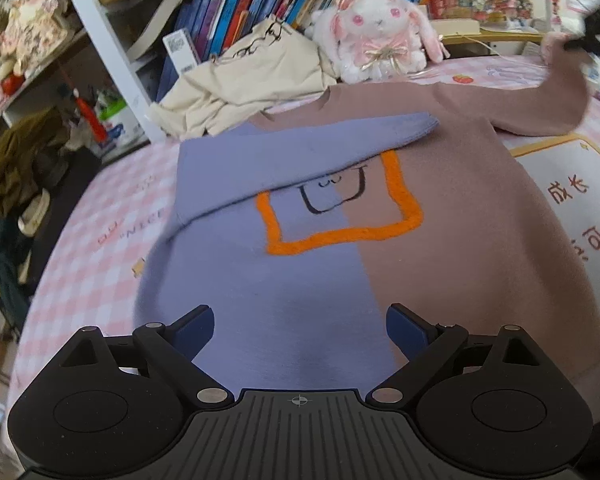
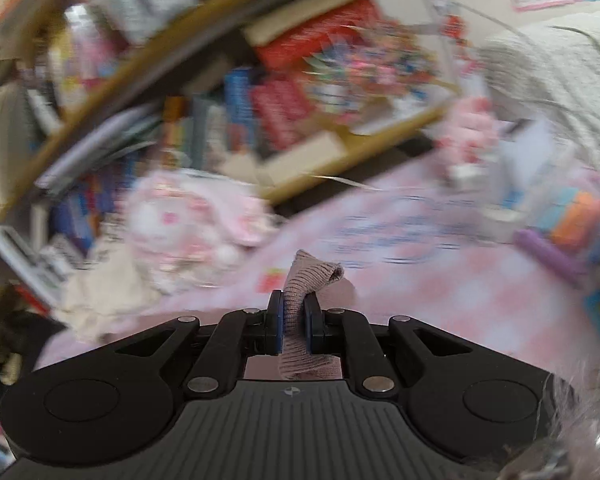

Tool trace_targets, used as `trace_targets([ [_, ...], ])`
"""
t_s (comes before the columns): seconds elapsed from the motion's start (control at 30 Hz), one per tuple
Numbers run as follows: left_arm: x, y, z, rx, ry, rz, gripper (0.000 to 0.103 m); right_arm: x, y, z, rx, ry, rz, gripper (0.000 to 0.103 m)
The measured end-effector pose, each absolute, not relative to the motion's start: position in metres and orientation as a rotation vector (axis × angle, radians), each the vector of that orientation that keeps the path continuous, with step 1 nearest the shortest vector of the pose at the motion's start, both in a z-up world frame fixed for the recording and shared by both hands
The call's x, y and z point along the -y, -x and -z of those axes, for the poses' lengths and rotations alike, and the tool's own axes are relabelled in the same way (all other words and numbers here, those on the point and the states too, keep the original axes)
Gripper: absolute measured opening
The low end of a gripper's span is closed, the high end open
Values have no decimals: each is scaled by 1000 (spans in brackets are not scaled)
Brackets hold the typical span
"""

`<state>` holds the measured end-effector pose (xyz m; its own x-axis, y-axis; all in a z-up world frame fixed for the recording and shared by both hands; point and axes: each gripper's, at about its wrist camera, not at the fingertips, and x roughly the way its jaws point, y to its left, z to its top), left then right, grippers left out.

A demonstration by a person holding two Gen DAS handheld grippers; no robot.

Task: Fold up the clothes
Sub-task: 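Lift the mauve sleeve across the sweater body and open the right gripper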

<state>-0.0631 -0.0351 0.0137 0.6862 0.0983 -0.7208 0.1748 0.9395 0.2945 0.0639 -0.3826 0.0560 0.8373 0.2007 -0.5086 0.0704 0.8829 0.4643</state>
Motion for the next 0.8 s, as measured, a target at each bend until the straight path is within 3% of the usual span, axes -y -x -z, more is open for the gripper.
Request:
trace_targets([
  [0.4, -50, 87, -26, -688, -434, 77, 97, 206, -111, -114, -508, -451, -320, 10],
  [0.8, -151, 112, -27, -684, -401, -49, 98, 58, -143, -99, -592, -381, -343, 10],
])
